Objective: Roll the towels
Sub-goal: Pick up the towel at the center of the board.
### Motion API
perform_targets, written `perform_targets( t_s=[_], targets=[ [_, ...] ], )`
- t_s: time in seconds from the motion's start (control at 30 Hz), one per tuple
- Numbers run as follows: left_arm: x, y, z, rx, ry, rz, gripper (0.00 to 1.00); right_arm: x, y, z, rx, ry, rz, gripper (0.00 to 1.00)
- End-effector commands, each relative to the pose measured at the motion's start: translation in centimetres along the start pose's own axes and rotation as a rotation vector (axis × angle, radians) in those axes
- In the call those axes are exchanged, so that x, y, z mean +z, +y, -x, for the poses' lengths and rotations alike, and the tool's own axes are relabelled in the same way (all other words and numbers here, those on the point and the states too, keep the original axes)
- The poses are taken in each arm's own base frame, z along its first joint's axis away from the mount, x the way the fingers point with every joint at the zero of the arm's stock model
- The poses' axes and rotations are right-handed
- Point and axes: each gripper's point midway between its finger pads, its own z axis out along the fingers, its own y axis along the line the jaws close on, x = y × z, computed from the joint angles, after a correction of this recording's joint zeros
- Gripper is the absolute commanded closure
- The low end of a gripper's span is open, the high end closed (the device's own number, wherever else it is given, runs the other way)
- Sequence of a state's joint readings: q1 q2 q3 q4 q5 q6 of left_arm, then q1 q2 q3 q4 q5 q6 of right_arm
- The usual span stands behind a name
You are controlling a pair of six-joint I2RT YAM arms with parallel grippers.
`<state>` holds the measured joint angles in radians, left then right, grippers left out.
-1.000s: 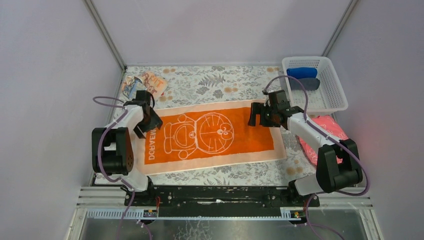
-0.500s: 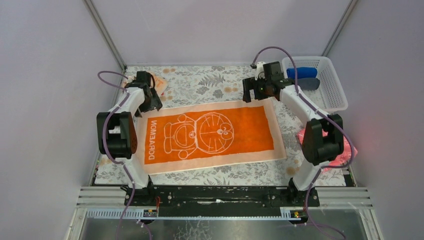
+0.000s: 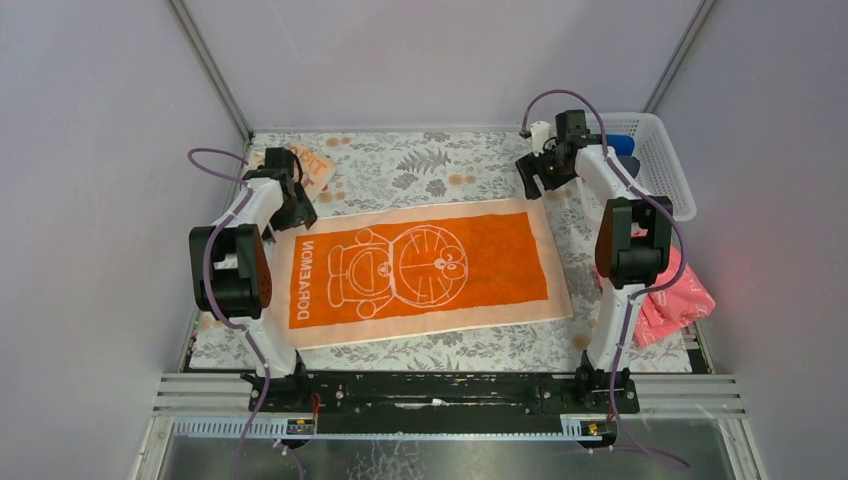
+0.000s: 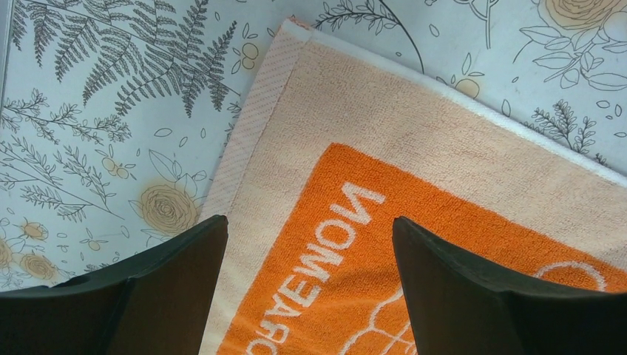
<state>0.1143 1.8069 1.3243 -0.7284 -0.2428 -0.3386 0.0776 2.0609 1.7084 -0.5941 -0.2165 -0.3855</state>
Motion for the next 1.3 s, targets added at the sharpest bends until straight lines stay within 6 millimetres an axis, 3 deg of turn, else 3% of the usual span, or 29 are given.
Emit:
perform_targets(
  t_s=[0.0,0.17,0.8,1.27],
  targets=[
    [-1.1,0.4,0.2,-0.003,-0.024,-0.007,0.18,-0.5,-1.6,-0.1,-0.135,0.014,0.058,0.17],
    [-1.2,0.4,0.4,-0.007,-0.029,-0.009,0.18,0.6,-2.7,-0.8,-0.163,0.053,0.077,0.42],
    [-1.3,0.1,0.2,-0.007,-0.023,-0.022,0.19,5.7,-1.8,-1.8,-0.156,0.079,0.187,0.49],
    [-1.0,0.0,0.1,-0.008,-0.014,-0.026,0.19,7.8,-1.0,-4.9,-0.197,0.215,0.182,0.56]
  ],
)
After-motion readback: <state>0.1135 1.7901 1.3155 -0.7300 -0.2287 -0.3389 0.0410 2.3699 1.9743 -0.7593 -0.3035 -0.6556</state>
